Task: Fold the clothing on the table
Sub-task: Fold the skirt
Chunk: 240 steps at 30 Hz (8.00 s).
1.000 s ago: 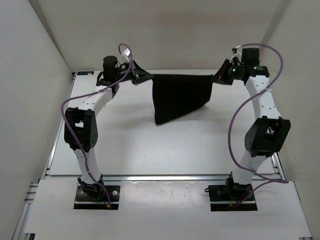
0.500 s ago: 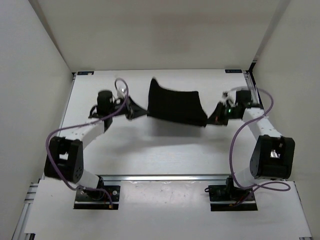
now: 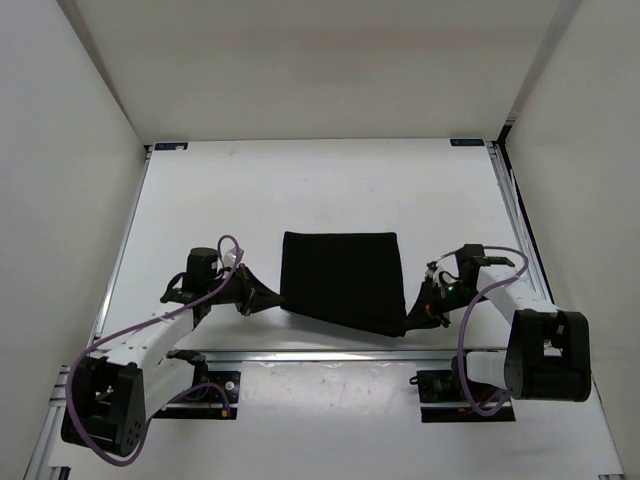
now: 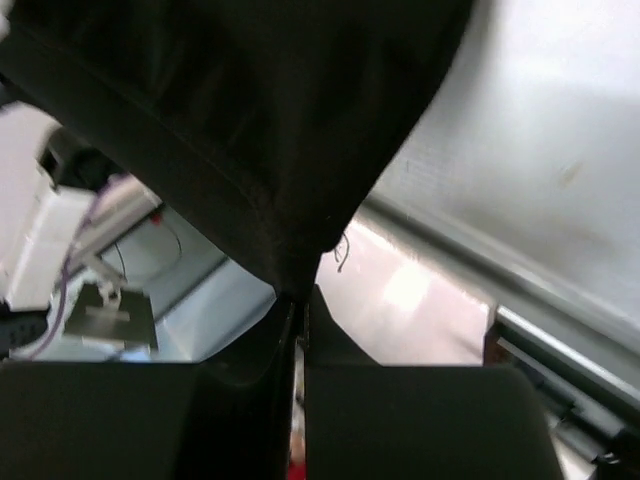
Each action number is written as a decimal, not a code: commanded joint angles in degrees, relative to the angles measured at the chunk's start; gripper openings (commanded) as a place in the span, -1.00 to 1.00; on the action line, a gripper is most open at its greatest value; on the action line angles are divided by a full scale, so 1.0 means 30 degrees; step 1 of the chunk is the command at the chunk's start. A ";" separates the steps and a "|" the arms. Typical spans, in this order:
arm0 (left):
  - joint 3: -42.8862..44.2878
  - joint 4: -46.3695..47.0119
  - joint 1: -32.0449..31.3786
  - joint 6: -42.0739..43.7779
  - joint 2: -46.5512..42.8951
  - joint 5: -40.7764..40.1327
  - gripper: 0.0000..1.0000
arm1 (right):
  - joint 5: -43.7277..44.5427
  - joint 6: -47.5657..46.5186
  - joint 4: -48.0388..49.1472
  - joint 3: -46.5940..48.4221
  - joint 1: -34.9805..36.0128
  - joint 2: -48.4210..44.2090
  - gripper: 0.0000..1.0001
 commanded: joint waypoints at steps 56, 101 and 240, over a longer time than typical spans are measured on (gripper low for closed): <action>0.9245 0.4845 -0.1650 0.2221 0.8149 -0.5922 -0.34 | 0.4807 0.1158 0.4273 1.2432 0.2493 0.7991 -0.56; 0.8595 0.1535 -0.2090 0.5678 1.2601 -0.8588 -1.00 | 0.6890 -0.1009 0.1196 1.6971 0.2845 1.2008 0.08; 1.2667 -0.3387 -0.5958 0.7407 1.5648 -1.1840 -1.00 | -0.0991 0.0866 0.6147 1.5823 0.8087 1.2057 -1.00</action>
